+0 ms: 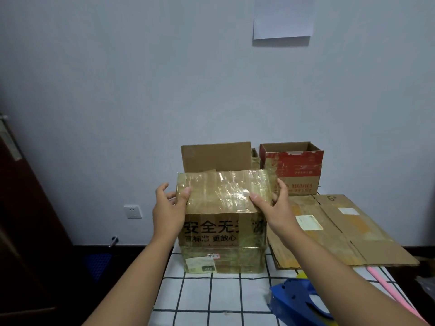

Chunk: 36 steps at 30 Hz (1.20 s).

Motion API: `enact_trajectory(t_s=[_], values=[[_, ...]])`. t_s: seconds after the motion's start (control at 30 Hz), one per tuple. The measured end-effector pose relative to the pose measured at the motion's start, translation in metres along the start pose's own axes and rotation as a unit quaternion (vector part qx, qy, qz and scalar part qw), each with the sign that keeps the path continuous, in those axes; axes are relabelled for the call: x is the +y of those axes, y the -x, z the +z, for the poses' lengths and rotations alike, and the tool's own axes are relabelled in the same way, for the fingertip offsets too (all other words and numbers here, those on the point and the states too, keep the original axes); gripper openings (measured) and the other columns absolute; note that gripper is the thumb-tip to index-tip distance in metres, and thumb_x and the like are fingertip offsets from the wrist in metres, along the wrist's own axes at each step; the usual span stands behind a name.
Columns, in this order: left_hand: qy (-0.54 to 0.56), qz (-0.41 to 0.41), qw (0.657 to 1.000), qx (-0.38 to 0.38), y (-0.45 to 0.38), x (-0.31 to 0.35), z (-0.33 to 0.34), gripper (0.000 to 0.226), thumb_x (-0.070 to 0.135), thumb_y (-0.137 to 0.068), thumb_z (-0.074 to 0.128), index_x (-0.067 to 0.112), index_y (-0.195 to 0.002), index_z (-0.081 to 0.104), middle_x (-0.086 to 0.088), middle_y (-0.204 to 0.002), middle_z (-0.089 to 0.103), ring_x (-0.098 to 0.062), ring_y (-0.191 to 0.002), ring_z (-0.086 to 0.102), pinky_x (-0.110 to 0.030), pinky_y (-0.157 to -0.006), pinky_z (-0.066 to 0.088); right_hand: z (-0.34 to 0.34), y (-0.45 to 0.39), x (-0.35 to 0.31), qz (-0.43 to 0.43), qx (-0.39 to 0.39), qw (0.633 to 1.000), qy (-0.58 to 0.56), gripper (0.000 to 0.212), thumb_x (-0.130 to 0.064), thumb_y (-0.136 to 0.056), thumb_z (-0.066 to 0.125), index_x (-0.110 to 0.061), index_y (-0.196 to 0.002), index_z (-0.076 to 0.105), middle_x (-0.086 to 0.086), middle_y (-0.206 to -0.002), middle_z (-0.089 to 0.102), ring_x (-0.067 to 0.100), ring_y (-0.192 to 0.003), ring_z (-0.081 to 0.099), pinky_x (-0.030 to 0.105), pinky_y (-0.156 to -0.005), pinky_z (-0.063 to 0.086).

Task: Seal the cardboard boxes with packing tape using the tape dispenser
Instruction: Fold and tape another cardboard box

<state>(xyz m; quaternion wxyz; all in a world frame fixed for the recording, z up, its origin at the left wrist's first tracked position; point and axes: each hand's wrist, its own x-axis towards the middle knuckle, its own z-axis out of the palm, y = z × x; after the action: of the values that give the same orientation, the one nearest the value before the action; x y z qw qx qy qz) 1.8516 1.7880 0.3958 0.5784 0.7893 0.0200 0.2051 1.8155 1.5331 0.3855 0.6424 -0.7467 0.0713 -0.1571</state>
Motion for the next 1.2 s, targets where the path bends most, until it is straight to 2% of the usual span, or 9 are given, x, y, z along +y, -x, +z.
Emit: enact_trajectory(t_s=[0.2, 0.33, 0.43, 0.5, 0.6, 0.7, 0.8, 1.0, 1.2], values=[[-0.061, 0.01, 0.998, 0.005, -0.005, -0.008, 0.002, 0.052, 0.038, -0.092, 0.065, 0.033, -0.139, 0.044, -0.001, -0.134, 0.05, -0.013, -0.098, 0.055, -0.037, -0.085, 0.053, 0.006, -0.003, -0.001, -0.015, -0.008, 0.999, 0.033, 0.092, -0.037, -0.089, 0.074, -0.037, -0.156, 0.01, -0.001, -0.155, 0.037, 0.022, -0.138, 0.039, 0.039, -0.104, 0.035], [-0.096, 0.029, 0.994, -0.042, -0.01, -0.005, 0.001, 0.052, 0.032, -0.095, 0.061, 0.037, -0.144, 0.041, -0.004, -0.143, 0.04, -0.019, -0.108, 0.058, -0.038, -0.095, 0.049, 0.006, -0.004, -0.007, -0.047, -0.013, 0.994, 0.102, 0.072, -0.032, -0.092, 0.071, -0.035, -0.152, 0.032, -0.009, -0.165, 0.01, 0.02, -0.149, 0.02, 0.047, -0.116, 0.027], [-0.209, 0.076, 0.973, -0.069, -0.021, 0.005, 0.0, 0.077, 0.026, -0.091, 0.062, 0.038, -0.153, 0.02, 0.0, -0.16, 0.012, -0.027, -0.143, 0.023, -0.04, -0.107, 0.033, 0.004, -0.006, -0.009, -0.06, -0.048, 0.986, 0.145, 0.042, -0.034, -0.095, 0.066, -0.024, -0.135, 0.059, -0.006, -0.164, 0.017, 0.019, -0.149, 0.022, 0.041, -0.116, 0.026], [-0.306, 0.123, 0.939, -0.094, -0.033, 0.017, 0.0, 0.097, 0.026, -0.083, 0.065, 0.041, -0.154, 0.001, 0.008, -0.162, -0.011, -0.024, -0.149, -0.005, -0.045, -0.118, 0.017, 0.003, -0.006, -0.009, -0.061, -0.057, 0.983, 0.161, 0.039, -0.035, -0.096, 0.064, -0.021, -0.132, 0.062, -0.004, -0.162, 0.024, 0.018, -0.148, 0.025, 0.039, -0.116, 0.025], [-0.405, 0.222, 0.879, -0.118, -0.052, 0.036, 0.01, 0.105, 0.048, -0.076, 0.06, 0.038, -0.154, -0.01, 0.005, -0.161, -0.024, -0.025, -0.148, -0.022, -0.044, -0.118, -0.007, 0.002, -0.006, -0.009, -0.061, -0.061, 0.981, 0.174, 0.04, -0.036, -0.096, 0.064, -0.019, -0.132, 0.062, -0.002, -0.162, 0.025, 0.018, -0.148, 0.024, 0.039, -0.116, 0.024], [-0.425, 0.264, 0.859, -0.107, -0.07, 0.051, 0.026, 0.095, 0.064, -0.077, 0.035, 0.031, -0.156, -0.006, -0.001, -0.163, -0.02, -0.025, -0.148, -0.022, -0.046, -0.118, -0.011, 0.003, -0.007, -0.01, -0.052, -0.068, 0.981, 0.174, 0.039, -0.037, -0.096, 0.064, -0.021, -0.131, 0.061, -0.001, -0.161, 0.026, 0.018, -0.148, 0.024, 0.039, -0.117, 0.024], [-0.459, 0.241, 0.845, -0.129, -0.083, 0.053, 0.038, 0.093, 0.065, -0.081, 0.032, 0.026, -0.156, -0.006, -0.004, -0.165, -0.005, -0.028, -0.15, -0.016, -0.052, -0.118, -0.011, 0.003, -0.007, -0.012, -0.042, -0.07, 0.982, 0.172, 0.038, -0.038, -0.096, 0.064, -0.023, -0.13, 0.061, -0.001, -0.16, 0.028, 0.018, -0.148, 0.025, 0.04, -0.118, 0.024], [-0.455, 0.21, 0.85, -0.164, -0.064, 0.043, 0.036, 0.083, 0.074, -0.078, 0.026, 0.032, -0.149, 0.029, -0.01, -0.144, 0.038, -0.03, -0.138, 0.03, -0.057, -0.119, 0.009, 0.001, -0.007, -0.013, -0.033, -0.07, 0.984, 0.163, 0.041, -0.039, -0.096, 0.063, -0.023, -0.134, 0.058, -0.001, -0.156, 0.033, 0.017, -0.146, 0.028, 0.04, -0.118, 0.027], [-0.463, 0.135, 0.827, -0.288, -0.035, 0.028, 0.026, 0.084, 0.087, -0.077, 0.017, 0.044, -0.147, 0.032, -0.003, -0.154, 0.028, -0.029, -0.14, 0.031, -0.054, -0.116, 0.022, 0.005, -0.006, -0.018, -0.048, -0.081, 0.979, 0.183, 0.075, -0.033, -0.098, 0.06, -0.041, -0.157, 0.015, -0.004, -0.165, 0.012, 0.021, -0.151, 0.018, 0.05, -0.12, 0.025]])
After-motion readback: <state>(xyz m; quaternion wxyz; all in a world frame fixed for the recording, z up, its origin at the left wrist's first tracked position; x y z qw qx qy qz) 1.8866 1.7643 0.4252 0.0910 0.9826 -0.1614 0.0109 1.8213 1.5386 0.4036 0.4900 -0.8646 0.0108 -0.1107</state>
